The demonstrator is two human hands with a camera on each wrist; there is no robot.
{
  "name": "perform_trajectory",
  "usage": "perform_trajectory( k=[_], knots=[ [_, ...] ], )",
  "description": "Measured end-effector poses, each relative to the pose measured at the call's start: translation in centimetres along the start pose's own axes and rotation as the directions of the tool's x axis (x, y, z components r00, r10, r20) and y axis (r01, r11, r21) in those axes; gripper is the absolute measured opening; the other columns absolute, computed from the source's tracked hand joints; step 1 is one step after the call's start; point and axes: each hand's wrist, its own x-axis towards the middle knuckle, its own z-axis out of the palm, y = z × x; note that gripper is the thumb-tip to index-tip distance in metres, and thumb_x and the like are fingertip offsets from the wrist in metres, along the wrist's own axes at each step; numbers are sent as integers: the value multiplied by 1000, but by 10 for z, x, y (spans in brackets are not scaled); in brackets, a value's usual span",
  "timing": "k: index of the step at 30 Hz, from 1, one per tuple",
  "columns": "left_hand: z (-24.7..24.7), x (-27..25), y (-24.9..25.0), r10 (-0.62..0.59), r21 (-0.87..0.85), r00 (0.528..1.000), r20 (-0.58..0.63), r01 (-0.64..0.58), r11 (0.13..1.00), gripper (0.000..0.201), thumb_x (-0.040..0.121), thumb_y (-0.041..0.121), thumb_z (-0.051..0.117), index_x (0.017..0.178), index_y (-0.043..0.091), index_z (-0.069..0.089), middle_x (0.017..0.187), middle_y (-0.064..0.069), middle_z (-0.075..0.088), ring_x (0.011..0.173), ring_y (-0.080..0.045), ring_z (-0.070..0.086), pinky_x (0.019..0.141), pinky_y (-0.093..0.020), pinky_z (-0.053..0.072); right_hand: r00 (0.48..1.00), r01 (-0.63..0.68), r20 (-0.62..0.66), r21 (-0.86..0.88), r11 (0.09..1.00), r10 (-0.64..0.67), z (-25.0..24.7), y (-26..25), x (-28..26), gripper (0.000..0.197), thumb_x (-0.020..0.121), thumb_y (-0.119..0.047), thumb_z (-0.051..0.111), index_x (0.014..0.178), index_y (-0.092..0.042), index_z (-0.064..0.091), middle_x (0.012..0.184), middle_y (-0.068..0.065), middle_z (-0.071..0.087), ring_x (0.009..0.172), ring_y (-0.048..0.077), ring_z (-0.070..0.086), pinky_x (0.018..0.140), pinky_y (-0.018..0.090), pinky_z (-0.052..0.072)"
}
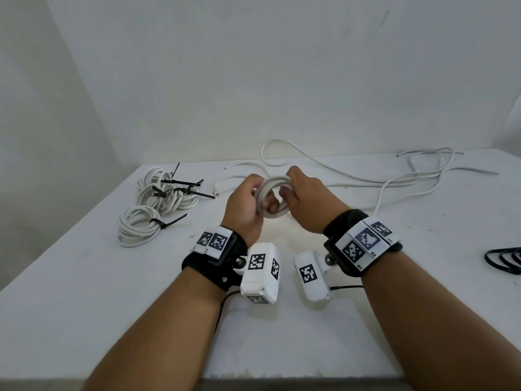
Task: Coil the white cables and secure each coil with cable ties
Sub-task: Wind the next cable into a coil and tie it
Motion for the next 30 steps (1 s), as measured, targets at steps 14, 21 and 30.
perform_trajectory(
  k=[14, 21, 30],
  knots=[
    [8, -9, 10, 29, 9, 999, -34, -29, 1000, 36, 98, 19, 49, 65, 19, 33, 43, 6, 24, 37, -11, 19, 45, -22, 30, 998, -61, 32, 50, 997, 60, 8, -7, 5, 27, 100, -29, 43, 83, -9, 51, 71, 1, 62, 62, 13, 58, 56, 26, 38],
    [14, -11, 0, -134, 363, 984, 116, 84, 928, 32, 102, 28, 43, 82, 11, 63, 61, -7, 52, 55, -20, 48, 65, -33, 46, 962, -194, 124, -314, 929, 243, -15, 0, -9, 31, 102, -17, 40, 71, -14, 41, 79, 4, 50, 75, 24, 53, 63, 31, 38],
    [95, -10, -19, -11, 330, 998, 55, -8, 944, 23, 89, 17, 64, 67, 14, 58, 54, -2, 42, 42, -16, 32, 41, -21, 31, 958, -261, 73, -165, 951, 276, -67, 25, -41, 25, 98, -24, 44, 78, -11, 51, 72, 2, 58, 61, 19, 58, 57, 29, 41]
  ],
)
